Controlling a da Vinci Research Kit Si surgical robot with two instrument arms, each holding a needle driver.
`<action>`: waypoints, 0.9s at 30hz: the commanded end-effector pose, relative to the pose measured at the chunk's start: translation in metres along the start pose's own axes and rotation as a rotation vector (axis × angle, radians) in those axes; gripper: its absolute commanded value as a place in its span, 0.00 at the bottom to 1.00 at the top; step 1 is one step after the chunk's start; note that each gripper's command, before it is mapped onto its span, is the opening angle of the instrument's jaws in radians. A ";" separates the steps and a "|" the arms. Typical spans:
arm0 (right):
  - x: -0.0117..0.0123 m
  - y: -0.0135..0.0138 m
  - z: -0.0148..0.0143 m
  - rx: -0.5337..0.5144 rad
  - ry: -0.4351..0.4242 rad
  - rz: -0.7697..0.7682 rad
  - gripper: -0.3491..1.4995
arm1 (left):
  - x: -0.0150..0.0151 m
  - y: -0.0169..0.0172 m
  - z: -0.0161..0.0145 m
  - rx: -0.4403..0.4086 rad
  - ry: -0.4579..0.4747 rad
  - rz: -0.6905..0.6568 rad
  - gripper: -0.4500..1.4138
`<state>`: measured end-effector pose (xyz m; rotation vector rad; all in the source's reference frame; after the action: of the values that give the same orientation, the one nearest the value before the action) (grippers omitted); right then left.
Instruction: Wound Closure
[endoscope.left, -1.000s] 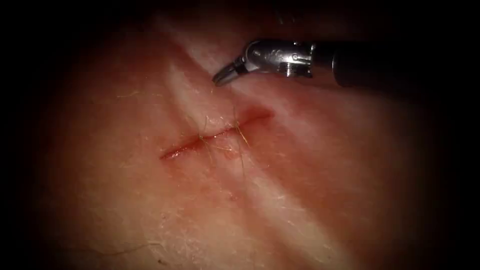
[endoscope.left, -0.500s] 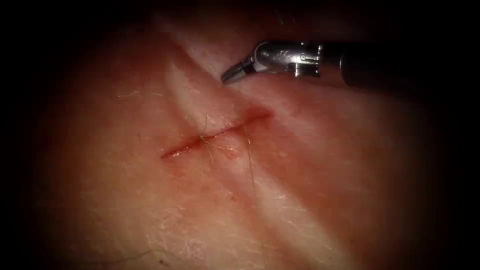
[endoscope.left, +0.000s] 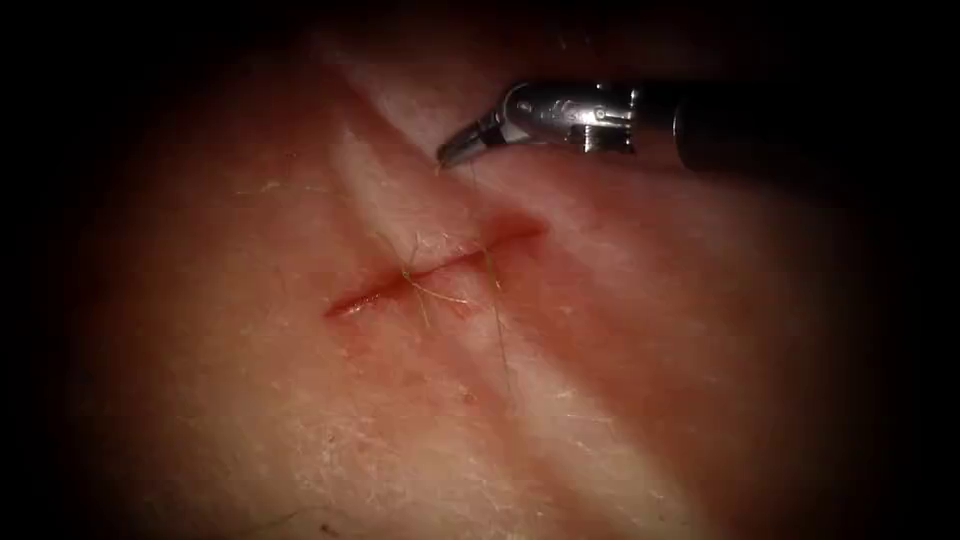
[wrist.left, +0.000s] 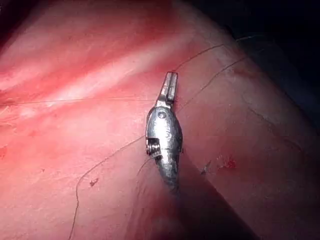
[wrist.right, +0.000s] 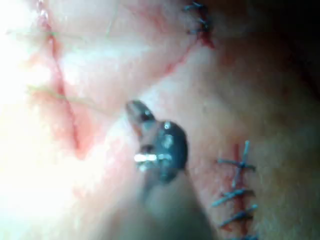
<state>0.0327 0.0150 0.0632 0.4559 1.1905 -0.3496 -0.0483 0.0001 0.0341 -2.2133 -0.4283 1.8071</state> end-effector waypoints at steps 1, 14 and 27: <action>0.0005 0.0005 0.0008 -0.009 0.013 -0.001 0.00 | 0.0006 -0.0006 0.0002 -0.004 0.005 -0.014 0.00; 0.0018 -0.0034 -0.0057 -0.149 0.023 0.084 0.65 | 0.0092 -0.0067 -0.0028 0.043 0.023 0.051 0.00; 0.0013 -0.0095 -0.0166 -0.337 0.058 0.274 0.63 | 0.0182 -0.0125 -0.0121 0.141 -0.032 0.151 0.00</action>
<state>0.0142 0.0151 0.0552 0.3317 1.2008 0.1156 -0.0331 0.0193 0.0242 -2.1695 -0.1280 1.8912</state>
